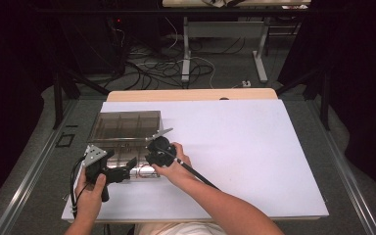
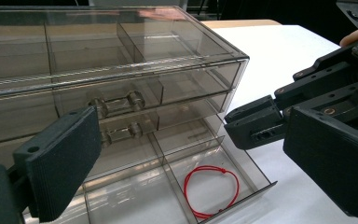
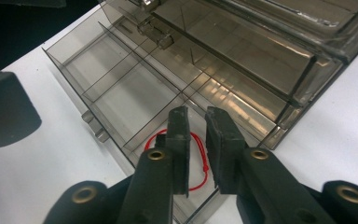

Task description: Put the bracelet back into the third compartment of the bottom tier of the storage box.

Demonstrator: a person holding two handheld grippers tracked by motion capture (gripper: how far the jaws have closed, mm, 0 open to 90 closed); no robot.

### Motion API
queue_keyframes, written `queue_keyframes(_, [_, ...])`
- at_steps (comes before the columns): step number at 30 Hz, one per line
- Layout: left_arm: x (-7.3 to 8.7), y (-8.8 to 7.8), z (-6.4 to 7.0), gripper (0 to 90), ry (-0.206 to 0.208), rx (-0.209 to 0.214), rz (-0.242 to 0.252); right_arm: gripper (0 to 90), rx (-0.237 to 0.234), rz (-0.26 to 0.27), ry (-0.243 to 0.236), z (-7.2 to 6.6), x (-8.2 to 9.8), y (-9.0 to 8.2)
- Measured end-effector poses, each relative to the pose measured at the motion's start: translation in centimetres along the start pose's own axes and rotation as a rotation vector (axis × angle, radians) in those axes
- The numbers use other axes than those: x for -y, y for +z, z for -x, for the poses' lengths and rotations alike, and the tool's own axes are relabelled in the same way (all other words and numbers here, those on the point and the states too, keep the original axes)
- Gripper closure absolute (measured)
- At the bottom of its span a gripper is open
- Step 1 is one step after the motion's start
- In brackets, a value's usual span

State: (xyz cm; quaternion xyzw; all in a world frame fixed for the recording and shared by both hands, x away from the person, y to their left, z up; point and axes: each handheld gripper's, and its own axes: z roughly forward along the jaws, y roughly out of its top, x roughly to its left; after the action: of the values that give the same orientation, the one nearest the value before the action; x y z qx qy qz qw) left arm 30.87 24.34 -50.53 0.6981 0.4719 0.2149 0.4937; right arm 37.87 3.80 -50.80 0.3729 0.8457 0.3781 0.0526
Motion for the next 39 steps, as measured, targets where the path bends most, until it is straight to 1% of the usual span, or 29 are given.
queue_keyframes(4, [0.0,0.0,-0.1,4.1,-0.001,-0.002,-0.002,75.3,-0.007,0.008,-0.003,0.1,0.0,0.0])
queue_keyframes(5, [0.0,0.0,-0.1,4.1,-0.003,-0.002,-0.003,74.9,-0.014,0.004,-0.012,0.1,0.0,-0.1])
queue_keyframes(6, [0.0,0.1,-0.1,4.1,-0.004,-0.003,-0.003,73.7,-0.021,0.005,-0.003,0.1,0.0,-0.2])
queue_keyframes(9, [0.0,0.1,-0.1,4.1,-0.009,-0.004,-0.001,72.3,-0.028,-0.002,0.0,0.0,0.0,-0.3])
queue_keyframes(10, [0.0,0.1,-0.1,4.1,-0.009,-0.004,-0.002,71.2,-0.031,-0.002,0.003,0.0,0.0,-0.4])
queue_keyframes(11, [0.0,0.1,-0.1,4.1,-0.007,-0.005,-0.003,70.0,-0.033,0.007,-0.004,0.0,0.0,-0.4])
queue_keyframes(13, [0.1,0.0,-0.2,4.1,-0.01,-0.007,-0.004,67.4,-0.034,0.009,0.006,-0.1,0.0,-0.6])
queue_keyframes(14, [0.1,0.0,-0.2,4.1,-0.012,-0.007,-0.004,66.1,-0.038,0.016,-0.001,-0.1,0.0,-0.6])
queue_keyframes(19, [0.0,0.0,-0.2,4.0,-0.009,-0.009,-0.003,59.8,-0.053,0.003,0.004,-0.3,0.0,-0.8])
queue_keyframes(22, [0.1,0.0,-0.2,4.1,-0.006,-0.01,-0.004,55.1,-0.054,0.007,-0.005,-0.2,0.1,-0.9])
queue_keyframes(25, [0.0,0.0,-0.2,4.1,-0.003,-0.007,-0.012,48.6,-0.048,0.01,-0.002,-0.1,0.2,-1.1])
queue_keyframes(26, [0.0,0.0,-0.2,4.1,-0.003,-0.006,-0.012,44.8,-0.042,0.037,-0.013,0.1,0.4,-1.2])
queue_keyframes(27, [0.0,0.0,-0.2,4.1,-0.004,-0.006,-0.012,44.8,-0.042,0.037,-0.013,0.1,0.4,-1.2])
queue_keyframes(28, [0.0,0.0,-0.2,4.1,-0.003,-0.006,-0.013,41.5,-0.038,0.037,-0.015,0.3,0.5,-1.5])
queue_keyframes(31, [0.0,0.0,-0.1,4.1,-0.003,-0.004,-0.013,39.0,-0.031,0.042,-0.014,0.5,0.5,-1.8])
queue_keyframes(32, [0.1,0.0,-0.1,4.1,-0.002,-0.004,-0.012,36.6,-0.03,0.054,-0.018,0.7,0.5,-1.8])
queue_keyframes(33, [0.1,0.0,-0.1,4.1,-0.002,-0.003,-0.011,34.0,-0.03,0.049,-0.014,0.8,0.5,-2.1])
queue_keyframes(34, [0.1,0.0,-0.1,4.1,-0.002,-0.003,-0.011,31.1,-0.02,0.068,-0.01,0.8,0.6,-2.1])
queue_keyframes(35, [0.1,0.0,-0.1,4.1,-0.002,-0.002,-0.012,28.5,-0.016,0.049,-0.025,1.0,0.5,-2.3])
queue_keyframes(36, [0.1,-0.1,-0.1,4.1,-0.003,-0.002,-0.012,23.9,-0.01,0.036,-0.022,1.1,0.6,-2.7])
queue_keyframes(37, [0.1,0.0,-0.1,4.1,-0.003,-0.001,-0.012,23.9,-0.01,0.036,-0.022,1.1,0.6,-2.7])
queue_keyframes(38, [0.1,0.0,-0.1,4.1,-0.003,-0.001,-0.013,23.5,-0.004,0.05,-0.02,1.2,0.6,-2.8])
queue_keyframes(39, [0.1,0.0,-0.1,4.1,-0.003,-0.002,-0.012,22.9,-0.004,0.043,-0.019,1.3,0.6,-3.0])
